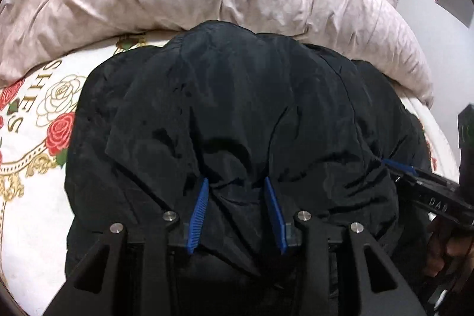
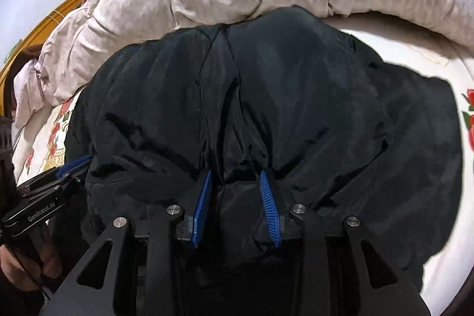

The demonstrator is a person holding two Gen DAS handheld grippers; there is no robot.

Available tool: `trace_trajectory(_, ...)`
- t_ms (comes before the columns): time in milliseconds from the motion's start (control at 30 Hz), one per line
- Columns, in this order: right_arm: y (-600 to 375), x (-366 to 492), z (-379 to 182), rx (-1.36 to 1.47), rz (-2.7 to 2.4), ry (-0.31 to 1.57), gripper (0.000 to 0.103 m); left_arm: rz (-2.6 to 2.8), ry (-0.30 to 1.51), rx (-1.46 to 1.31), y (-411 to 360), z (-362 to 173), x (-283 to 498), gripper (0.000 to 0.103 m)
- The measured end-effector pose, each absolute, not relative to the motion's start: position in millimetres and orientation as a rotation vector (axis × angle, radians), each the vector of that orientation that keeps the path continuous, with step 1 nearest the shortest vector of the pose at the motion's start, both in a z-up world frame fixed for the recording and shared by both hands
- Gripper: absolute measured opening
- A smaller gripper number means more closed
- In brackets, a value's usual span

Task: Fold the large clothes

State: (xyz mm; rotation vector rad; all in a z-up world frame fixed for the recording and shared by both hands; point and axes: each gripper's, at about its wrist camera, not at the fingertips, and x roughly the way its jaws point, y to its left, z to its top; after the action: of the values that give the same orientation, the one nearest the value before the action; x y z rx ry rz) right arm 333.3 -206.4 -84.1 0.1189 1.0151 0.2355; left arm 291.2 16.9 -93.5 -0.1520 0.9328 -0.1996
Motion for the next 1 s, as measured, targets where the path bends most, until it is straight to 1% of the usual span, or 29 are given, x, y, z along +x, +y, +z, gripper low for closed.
trace_trajectory(67, -204, 335, -79, 0.109, 0.226, 1.030, 0.034, -0.195, 0.943, -0.147, 16, -89, 294, 0.042)
trace_trajectory(133, -203, 328, -60, 0.116, 0.208, 1.023, 0.034, -0.176, 0.969, -0.151, 17, -77, 296, 0.041)
trace_trajectory(200, -207, 312, -41, 0.110, 0.231, 0.975, 0.034, -0.188, 0.946, -0.157, 16, -61, 287, 0.039)
trace_trajectory(267, -207, 298, -36, 0.120, 0.245, 0.961, 0.034, -0.220, 0.915, -0.174, 15, -51, 271, 0.039)
trace_trajectory(333, -207, 293, -51, 0.125, 0.251, 1.002, 0.034, -0.246, 0.932, -0.188, 9, -57, 259, 0.039)
trace_trajectory(400, -206, 296, -72, 0.119, 0.243, 1.047, 0.034, -0.235, 0.975, -0.167, 3, -75, 258, 0.039)
trace_trajectory(467, -205, 299, -86, 0.115, 0.239, 1.051, 0.034, -0.221, 0.993, -0.176, 2, -91, 261, 0.041)
trace_trajectory(500, -204, 301, -89, 0.106, 0.236, 1.048, 0.034, -0.216, 0.983, -0.162, 2, -95, 261, 0.042)
trace_trajectory(733, -197, 309, -106, 0.053, 0.215, 1.030, 0.034, -0.196, 0.963, -0.125, -1, -107, 269, 0.042)
trace_trajectory(1000, -197, 296, -115, 0.054, 0.203, 0.996, 0.033, -0.176, 0.943, -0.104, -6, -113, 268, 0.042)
